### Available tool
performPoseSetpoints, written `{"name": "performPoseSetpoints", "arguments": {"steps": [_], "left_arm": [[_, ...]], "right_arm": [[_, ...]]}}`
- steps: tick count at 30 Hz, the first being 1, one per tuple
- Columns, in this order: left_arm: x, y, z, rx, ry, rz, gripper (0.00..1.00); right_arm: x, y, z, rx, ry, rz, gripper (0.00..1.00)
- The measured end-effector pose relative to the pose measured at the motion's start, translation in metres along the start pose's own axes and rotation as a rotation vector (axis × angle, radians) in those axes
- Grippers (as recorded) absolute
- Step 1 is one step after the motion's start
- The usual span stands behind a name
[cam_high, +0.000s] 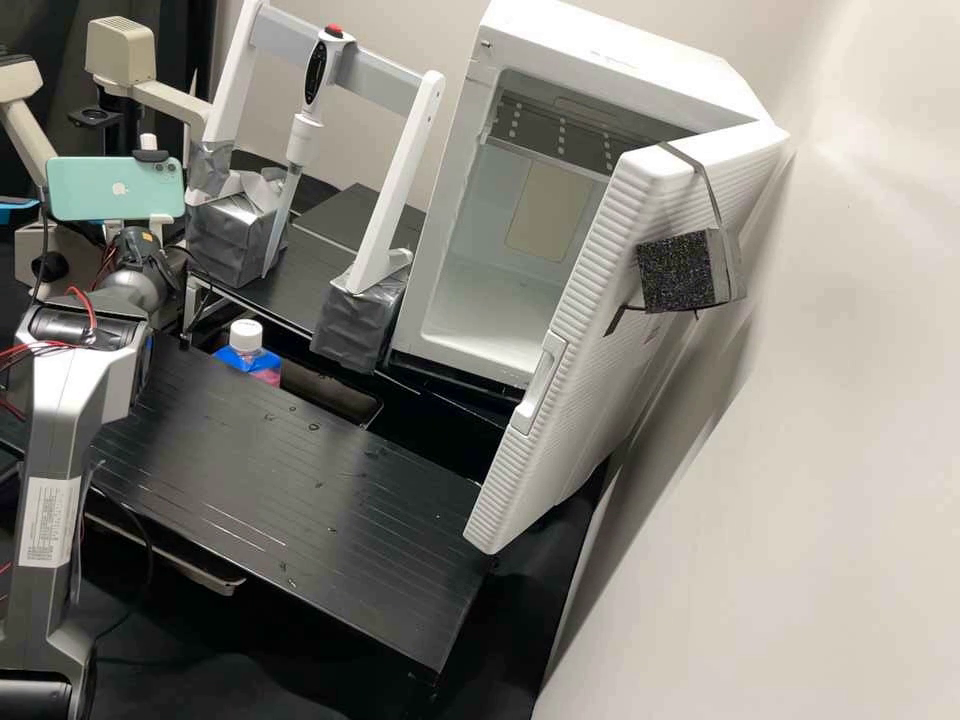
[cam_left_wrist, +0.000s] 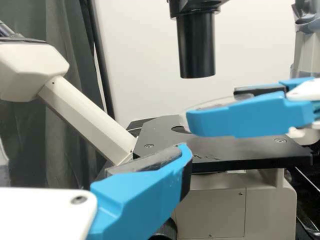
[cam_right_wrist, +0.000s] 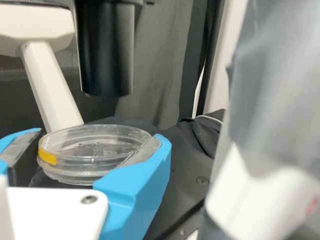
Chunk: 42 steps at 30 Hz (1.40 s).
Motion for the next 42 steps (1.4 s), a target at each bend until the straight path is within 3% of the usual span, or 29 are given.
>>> {"name": "performPoseSetpoints", "arguments": {"steps": [12, 36, 37, 42], "left_arm": [[0.0, 0.0, 0.0, 0.0, 0.0, 0.0, 1.0], [0.0, 0.0, 0.0, 0.0, 0.0, 0.0, 1.0], [0.0, 0.0, 0.0, 0.0, 0.0, 0.0, 1.0], [0.0, 0.0, 0.0, 0.0, 0.0, 0.0, 1.0]], "right_arm": [[0.017, -0.006, 0.011, -0.018, -0.028, -0.006, 0.0], [0.032, -0.01, 0.007, -0.03, -0.044, -0.003, 0.0], [0.032, -0.01, 0.007, -0.03, -0.044, -0.003, 1.0], [0.032, -0.011, 0.008, -0.029, -0.044, -0.003, 1.0]]}}
